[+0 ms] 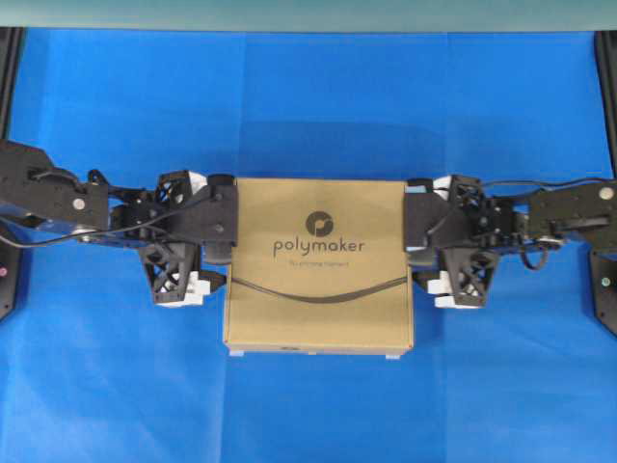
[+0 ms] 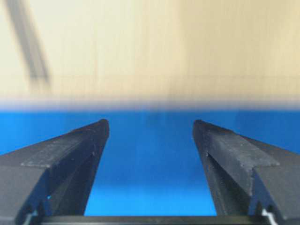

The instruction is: Lift up the cardboard box by clamping it between your arms.

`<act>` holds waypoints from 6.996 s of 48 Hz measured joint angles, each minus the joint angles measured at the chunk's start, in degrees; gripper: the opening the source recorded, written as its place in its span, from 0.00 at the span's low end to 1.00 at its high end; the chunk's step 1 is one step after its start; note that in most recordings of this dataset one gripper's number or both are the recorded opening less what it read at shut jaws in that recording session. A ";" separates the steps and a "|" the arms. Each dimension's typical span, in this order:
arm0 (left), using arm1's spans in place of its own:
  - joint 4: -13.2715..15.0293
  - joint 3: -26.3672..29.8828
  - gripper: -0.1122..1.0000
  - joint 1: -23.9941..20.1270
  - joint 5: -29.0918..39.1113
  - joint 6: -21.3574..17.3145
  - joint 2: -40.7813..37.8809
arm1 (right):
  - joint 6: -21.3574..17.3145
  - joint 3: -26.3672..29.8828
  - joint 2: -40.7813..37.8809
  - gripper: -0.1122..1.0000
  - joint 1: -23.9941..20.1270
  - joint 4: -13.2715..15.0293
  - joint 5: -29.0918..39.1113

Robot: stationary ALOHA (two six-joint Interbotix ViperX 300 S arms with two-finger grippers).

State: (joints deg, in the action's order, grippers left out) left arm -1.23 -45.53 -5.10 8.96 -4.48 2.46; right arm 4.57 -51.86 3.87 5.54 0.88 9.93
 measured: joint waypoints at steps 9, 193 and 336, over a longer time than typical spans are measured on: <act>0.00 0.88 0.89 0.00 0.35 0.00 -0.97 | 0.00 1.14 -2.11 1.00 -0.09 0.00 0.09; -0.35 19.60 0.88 -0.70 34.10 -0.35 4.13 | -0.79 13.36 7.65 1.00 -0.09 -1.49 29.44; -0.09 -10.99 0.88 -1.76 12.39 5.80 34.54 | -10.11 -13.10 37.71 1.00 0.44 -2.20 14.15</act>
State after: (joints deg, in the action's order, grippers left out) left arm -1.32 -56.51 -6.86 21.36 1.32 37.00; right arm -5.54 -64.95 41.57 5.98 -1.32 24.08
